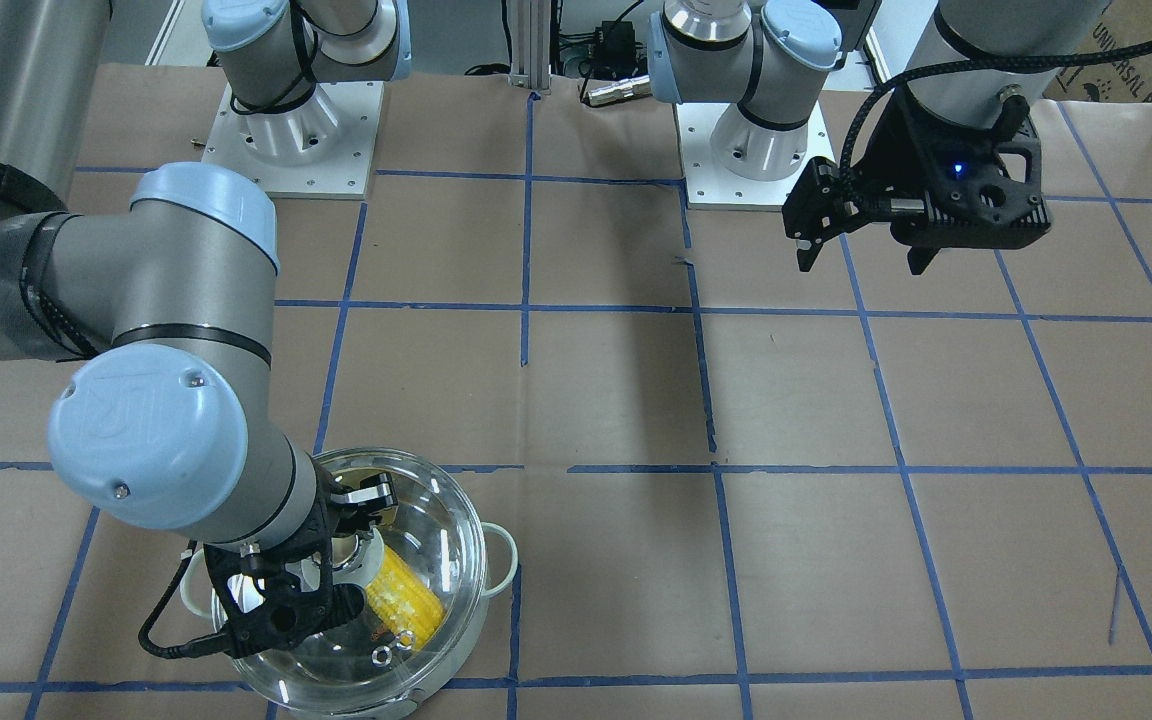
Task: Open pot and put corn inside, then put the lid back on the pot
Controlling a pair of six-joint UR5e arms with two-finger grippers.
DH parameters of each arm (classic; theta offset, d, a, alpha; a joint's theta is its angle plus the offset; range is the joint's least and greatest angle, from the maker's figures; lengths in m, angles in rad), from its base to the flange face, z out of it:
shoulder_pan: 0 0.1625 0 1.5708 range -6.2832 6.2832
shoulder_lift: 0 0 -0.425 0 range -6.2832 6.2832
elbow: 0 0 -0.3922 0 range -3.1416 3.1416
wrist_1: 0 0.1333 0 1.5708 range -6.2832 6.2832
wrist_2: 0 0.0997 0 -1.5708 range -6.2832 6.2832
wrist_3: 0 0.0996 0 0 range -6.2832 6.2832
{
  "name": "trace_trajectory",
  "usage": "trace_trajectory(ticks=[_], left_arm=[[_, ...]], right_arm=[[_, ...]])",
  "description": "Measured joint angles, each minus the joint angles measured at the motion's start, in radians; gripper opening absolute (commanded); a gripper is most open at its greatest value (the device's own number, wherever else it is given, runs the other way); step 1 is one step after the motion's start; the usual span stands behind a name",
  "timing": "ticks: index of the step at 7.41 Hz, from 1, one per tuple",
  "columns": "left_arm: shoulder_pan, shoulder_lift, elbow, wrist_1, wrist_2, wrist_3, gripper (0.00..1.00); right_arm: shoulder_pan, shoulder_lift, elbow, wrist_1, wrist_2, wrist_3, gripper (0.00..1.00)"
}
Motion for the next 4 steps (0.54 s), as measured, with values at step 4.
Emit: trace_trajectory(ticks=[4], left_arm=[[0.027, 0.012, -0.006, -0.006, -0.008, 0.018, 1.00]], right_arm=[[0.000, 0.012, -0.001, -0.005, -0.001, -0.005, 0.32]])
